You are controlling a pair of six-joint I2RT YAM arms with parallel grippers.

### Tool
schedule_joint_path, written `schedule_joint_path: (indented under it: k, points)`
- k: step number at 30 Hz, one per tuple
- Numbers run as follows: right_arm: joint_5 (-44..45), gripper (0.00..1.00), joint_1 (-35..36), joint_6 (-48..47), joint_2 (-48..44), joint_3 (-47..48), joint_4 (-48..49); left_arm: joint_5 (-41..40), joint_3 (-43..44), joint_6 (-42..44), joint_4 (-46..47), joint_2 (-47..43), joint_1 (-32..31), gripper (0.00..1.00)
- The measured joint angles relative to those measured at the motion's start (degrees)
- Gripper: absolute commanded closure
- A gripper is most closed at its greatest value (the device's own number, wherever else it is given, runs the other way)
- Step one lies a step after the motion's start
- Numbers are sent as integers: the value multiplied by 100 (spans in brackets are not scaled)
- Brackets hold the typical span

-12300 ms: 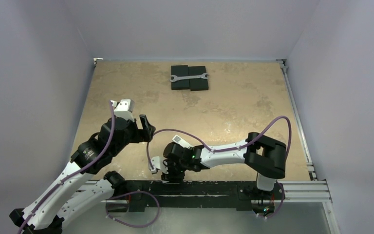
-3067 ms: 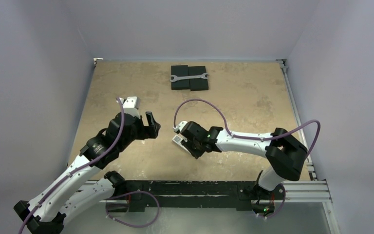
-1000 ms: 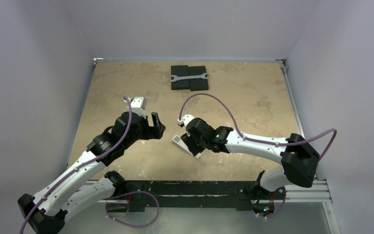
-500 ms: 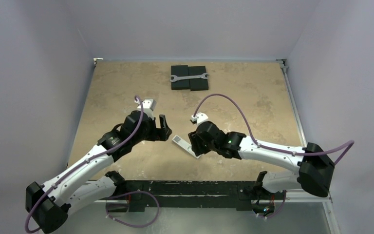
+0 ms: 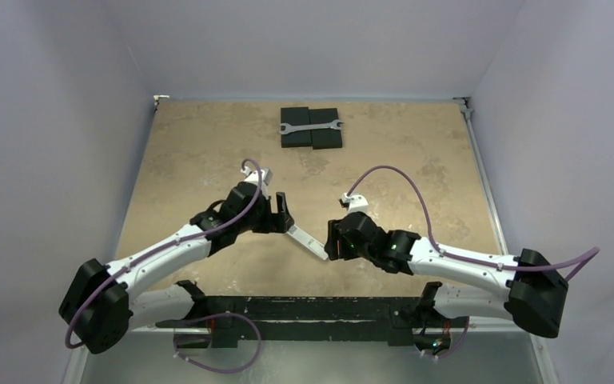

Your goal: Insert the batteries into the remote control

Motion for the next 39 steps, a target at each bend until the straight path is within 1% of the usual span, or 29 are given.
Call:
schedule_joint_path:
  k: [10,16,19,23,31,39]
  points:
    - [-181,39,0,269,-236,-433,348,76,-20,-66,1043,1244,0,21]
    - [-258,39,0,358,-634,-608,413,105,319,-55,1314,2151,0,24]
    - [-251,39,0,374,-750,-651,413,116,496,-52,1432,2400,0,27]
    - [-254,38,0,396,-855,-702,409,160,621,-50,1521,2568,0,32]
    - [-210,37,0,498,-761,-752,424,361,605,-55,1617,2614,0,38]
    - [-203,37,0,546,-518,-752,470,501,339,-59,1613,2496,0,40]
